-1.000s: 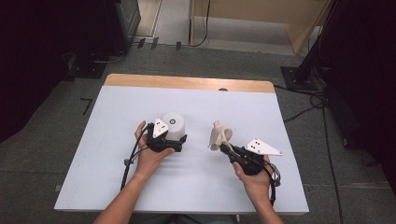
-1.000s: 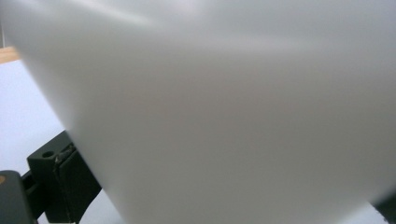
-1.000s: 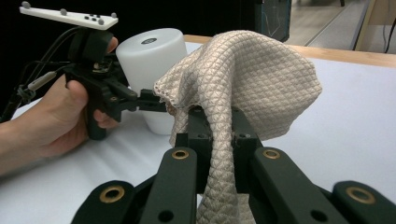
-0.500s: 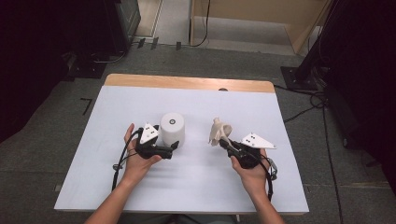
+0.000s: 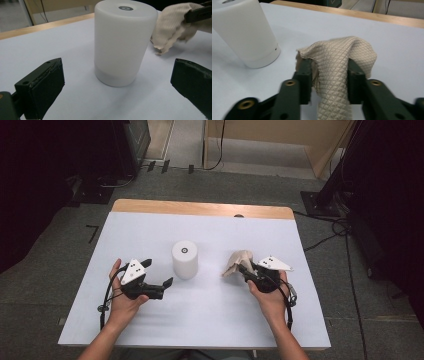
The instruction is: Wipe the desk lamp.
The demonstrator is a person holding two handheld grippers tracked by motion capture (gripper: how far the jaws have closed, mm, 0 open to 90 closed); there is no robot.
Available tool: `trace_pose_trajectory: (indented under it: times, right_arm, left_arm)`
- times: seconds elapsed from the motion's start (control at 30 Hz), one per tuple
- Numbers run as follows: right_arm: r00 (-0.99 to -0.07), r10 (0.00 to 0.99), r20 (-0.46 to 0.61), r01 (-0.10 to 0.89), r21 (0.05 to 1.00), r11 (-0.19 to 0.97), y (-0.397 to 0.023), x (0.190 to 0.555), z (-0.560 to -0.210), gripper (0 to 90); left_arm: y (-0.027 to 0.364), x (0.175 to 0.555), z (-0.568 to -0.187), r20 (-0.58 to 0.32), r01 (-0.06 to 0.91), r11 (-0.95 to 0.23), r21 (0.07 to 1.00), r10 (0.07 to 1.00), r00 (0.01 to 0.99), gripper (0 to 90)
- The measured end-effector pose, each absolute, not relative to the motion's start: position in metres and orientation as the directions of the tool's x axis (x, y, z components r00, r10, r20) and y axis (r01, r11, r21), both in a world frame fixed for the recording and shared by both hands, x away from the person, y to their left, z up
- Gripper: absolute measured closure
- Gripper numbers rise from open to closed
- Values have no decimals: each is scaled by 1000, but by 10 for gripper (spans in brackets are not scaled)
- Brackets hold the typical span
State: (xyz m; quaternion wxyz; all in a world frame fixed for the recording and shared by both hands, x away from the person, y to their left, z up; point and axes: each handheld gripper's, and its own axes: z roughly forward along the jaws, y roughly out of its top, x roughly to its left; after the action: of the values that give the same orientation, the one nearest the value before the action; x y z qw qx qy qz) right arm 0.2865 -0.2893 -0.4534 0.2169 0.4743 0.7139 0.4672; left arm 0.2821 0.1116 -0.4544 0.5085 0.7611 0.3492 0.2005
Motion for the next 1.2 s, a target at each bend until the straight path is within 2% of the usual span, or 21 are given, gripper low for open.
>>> trace_pose_trajectory:
  times: [0.07,0.23,0.47,0.67,1.2]
  right_arm:
    - [-440,890,122,479,870,118,-290,286,-453,501]
    - [-428,898,98,474,871,131,-291,283,-450,395]
    - [-463,882,88,458,876,153,-298,272,-443,242]
    - [-476,874,95,481,860,169,-305,264,-443,157]
    - [-407,910,82,529,833,162,-349,239,-456,153]
  left_arm:
    - [116,280,-455,-45,327,-243,913,738,673,0]
    - [124,274,-458,-48,334,-242,911,741,669,0]
    - [137,266,-460,-52,345,-239,907,751,658,0]
    - [150,259,-464,-72,364,-220,905,765,640,0]
    - [188,241,-478,-90,415,-205,887,804,588,0]
